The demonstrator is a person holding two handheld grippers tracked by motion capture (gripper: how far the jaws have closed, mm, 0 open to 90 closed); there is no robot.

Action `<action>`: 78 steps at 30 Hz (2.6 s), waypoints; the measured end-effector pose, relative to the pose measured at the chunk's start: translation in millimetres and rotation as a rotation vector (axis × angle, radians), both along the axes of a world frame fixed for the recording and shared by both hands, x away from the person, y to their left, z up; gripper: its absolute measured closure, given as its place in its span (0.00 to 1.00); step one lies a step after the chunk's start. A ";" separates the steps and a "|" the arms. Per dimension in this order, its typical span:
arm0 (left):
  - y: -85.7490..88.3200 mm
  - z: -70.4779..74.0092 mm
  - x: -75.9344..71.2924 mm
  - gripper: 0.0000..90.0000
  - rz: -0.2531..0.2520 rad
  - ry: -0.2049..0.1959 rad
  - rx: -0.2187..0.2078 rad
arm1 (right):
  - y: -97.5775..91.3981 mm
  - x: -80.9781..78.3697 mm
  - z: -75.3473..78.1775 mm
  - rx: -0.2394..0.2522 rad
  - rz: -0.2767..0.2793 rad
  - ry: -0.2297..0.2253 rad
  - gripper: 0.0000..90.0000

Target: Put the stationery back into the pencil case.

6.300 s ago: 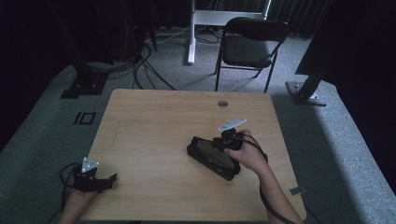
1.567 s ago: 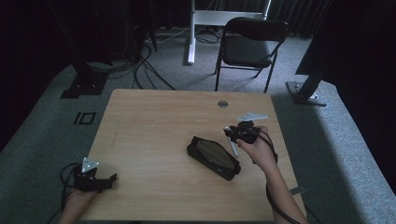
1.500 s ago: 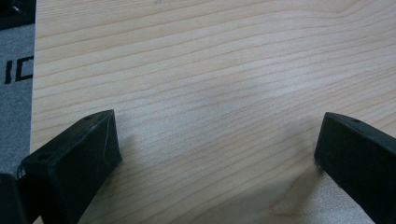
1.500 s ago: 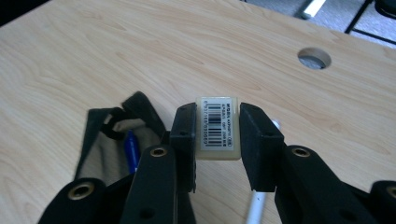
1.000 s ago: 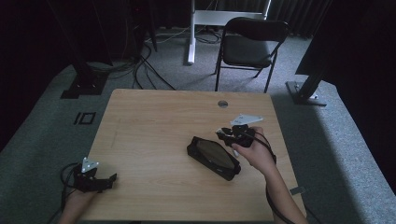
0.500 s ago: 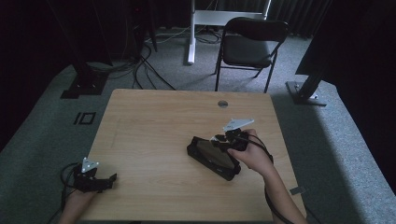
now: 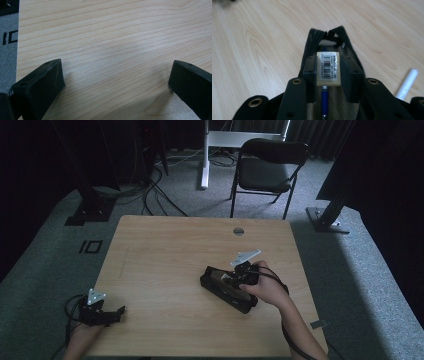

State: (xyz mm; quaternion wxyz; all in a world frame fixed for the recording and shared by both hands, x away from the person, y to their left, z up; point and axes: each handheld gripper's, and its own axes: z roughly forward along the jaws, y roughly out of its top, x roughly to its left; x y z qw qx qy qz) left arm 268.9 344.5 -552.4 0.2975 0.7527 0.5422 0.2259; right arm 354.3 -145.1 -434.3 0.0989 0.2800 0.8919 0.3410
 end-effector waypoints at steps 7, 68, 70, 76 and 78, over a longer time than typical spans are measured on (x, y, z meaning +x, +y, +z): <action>-0.1 0.0 0.0 0.00 0.000 0.001 -0.001 | 5.7 4.9 -10.8 -0.038 -0.004 0.028 0.76; 0.0 0.0 0.0 0.00 0.000 0.001 -0.001 | 26.2 24.9 -53.5 -0.169 -0.029 0.107 0.68; 0.0 0.0 0.0 0.00 0.000 0.001 -0.001 | 25.1 24.9 -51.1 -0.171 -0.027 0.095 0.68; -0.1 0.0 0.0 0.00 0.001 0.000 -0.001 | 20.4 24.5 -44.8 -0.159 -0.032 0.090 0.68; 0.0 0.0 0.0 0.00 0.000 0.000 -0.001 | 18.7 23.8 -43.3 -0.157 -0.029 0.092 0.69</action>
